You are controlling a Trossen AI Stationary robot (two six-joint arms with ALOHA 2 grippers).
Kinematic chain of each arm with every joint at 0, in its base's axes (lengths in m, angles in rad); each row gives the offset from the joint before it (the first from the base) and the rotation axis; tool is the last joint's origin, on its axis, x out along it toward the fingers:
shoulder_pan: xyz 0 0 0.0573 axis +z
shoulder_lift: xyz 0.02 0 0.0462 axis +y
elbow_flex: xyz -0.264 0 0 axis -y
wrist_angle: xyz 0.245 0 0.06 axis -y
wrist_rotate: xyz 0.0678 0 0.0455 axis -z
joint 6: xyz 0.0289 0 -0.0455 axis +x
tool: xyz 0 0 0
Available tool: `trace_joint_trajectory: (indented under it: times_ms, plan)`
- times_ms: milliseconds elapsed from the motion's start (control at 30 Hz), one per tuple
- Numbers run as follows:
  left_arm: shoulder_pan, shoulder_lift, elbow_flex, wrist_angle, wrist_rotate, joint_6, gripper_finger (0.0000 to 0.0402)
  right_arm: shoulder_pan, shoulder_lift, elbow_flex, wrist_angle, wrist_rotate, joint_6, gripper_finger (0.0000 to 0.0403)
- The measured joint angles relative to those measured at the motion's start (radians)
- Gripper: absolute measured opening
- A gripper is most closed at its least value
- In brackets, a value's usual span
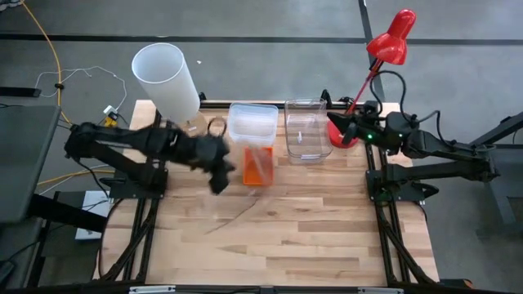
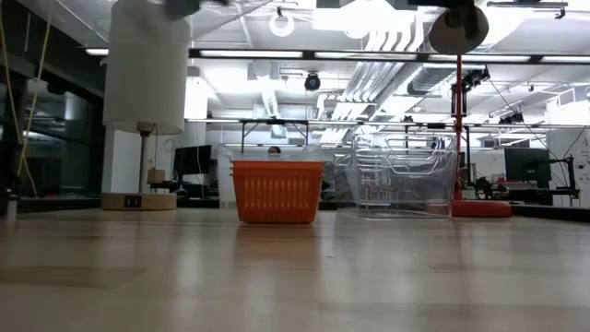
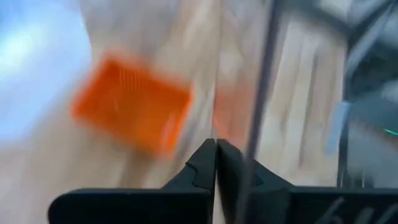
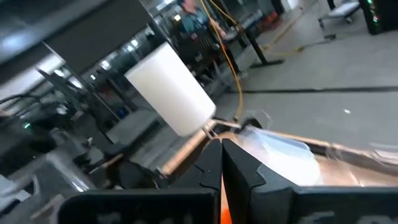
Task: Stack baskets by color
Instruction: Stack the bottom transparent bin on the top transparent bin
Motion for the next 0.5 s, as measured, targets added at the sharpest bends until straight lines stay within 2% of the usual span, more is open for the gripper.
trace_joint_trajectory:
  times_ms: [67, 233, 400, 500]
  plan:
    - [0.064, 0.034, 0.051, 0.084, -0.015, 0.069, 0.0000, 0.000, 0.000, 0.000, 0.038, -0.003, -0.002, 0.0000]
    - [0.208, 0.130, 0.096, 0.455, -0.044, 0.133, 0.0000, 0.000, -0.005, 0.000, 0.078, 0.012, -0.031, 0.0000]
    - [0.330, 0.241, 0.099, 0.762, -0.062, -0.008, 0.0000, 0.000, -0.005, 0.000, 0.101, 0.053, -0.050, 0.0000]
    - [0.370, 0.311, 0.098, 0.840, -0.076, -0.104, 0.0000, 0.000, -0.006, 0.000, 0.135, 0.056, -0.056, 0.0000]
